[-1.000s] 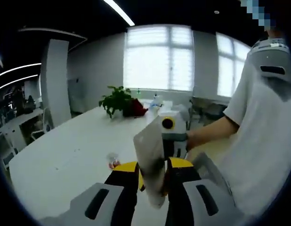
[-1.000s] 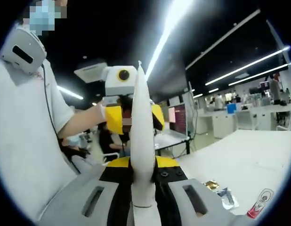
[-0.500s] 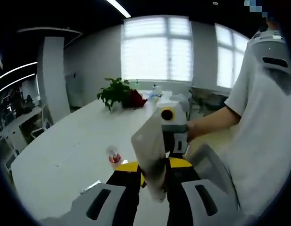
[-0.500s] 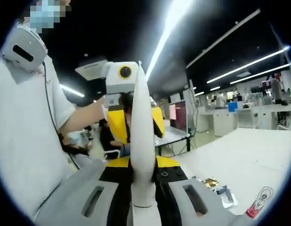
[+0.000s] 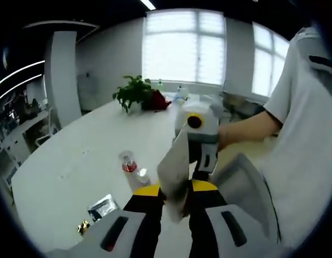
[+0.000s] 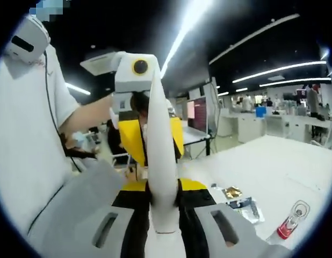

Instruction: Arrange the skincare products in the storage area until every visible bottle or jar stands upright without overlapping.

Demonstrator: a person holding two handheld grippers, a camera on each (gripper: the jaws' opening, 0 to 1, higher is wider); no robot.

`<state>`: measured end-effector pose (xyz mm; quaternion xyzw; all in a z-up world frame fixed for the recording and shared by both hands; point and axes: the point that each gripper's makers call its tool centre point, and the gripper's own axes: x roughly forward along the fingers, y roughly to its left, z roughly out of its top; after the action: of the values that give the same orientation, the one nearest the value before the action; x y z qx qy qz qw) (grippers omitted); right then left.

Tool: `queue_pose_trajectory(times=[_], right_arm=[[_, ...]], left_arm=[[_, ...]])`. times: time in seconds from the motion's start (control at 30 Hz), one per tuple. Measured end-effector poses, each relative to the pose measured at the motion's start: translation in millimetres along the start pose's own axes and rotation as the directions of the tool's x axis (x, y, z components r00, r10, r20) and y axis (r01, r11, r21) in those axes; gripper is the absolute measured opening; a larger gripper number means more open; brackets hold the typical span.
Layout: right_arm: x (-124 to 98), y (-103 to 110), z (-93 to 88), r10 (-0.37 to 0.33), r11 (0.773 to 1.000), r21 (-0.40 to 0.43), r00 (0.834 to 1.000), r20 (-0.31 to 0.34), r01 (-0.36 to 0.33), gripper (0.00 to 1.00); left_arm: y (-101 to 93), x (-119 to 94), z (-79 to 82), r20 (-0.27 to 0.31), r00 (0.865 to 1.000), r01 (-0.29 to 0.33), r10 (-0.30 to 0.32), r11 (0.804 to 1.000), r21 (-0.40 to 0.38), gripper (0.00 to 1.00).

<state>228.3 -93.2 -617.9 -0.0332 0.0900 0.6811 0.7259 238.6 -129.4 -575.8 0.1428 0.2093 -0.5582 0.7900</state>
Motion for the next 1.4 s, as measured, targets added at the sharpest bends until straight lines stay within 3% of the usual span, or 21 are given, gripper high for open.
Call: queue_pose_trajectory(times=[0.3, 0.67, 1.13, 1.27, 1.4], right_arm=[[-3, -14, -54.2, -0.039, 0.999, -0.028, 0.981, -0.188, 0.035, 0.22], [0, -30, -104.5, -0.062, 0.997, -0.056, 0.948, -0.313, 0.047, 0.21], [3, -37, -134.5, -0.041, 0.999, -0.048, 0.930, -0.366, 0.025, 0.21], [3, -41, -133.6, -0.048, 0.998, -0.045, 0.934, -0.355, 0.034, 0.21], [3, -44, -133.3, -0.059, 0.998, -0.046, 0.934, -0.353, 0.046, 0.21]], left_arm=[[-1.0, 36, -38.4, -0.055, 0.998, 0.014, -0.013, 0.999, 0.031, 0.17], [5.8, 66, -73.9, -0.070, 0.997, 0.028, -0.025, 0.999, 0.040, 0.17], [17.4, 82, -103.8, -0.094, 0.994, 0.055, -0.053, 0.998, 0.021, 0.17], [21.7, 82, -102.8, -0.087, 0.995, 0.058, -0.056, 0.998, 0.013, 0.17], [22.7, 82, -101.3, -0.089, 0.994, 0.061, -0.056, 0.997, 0.055, 0.17]])
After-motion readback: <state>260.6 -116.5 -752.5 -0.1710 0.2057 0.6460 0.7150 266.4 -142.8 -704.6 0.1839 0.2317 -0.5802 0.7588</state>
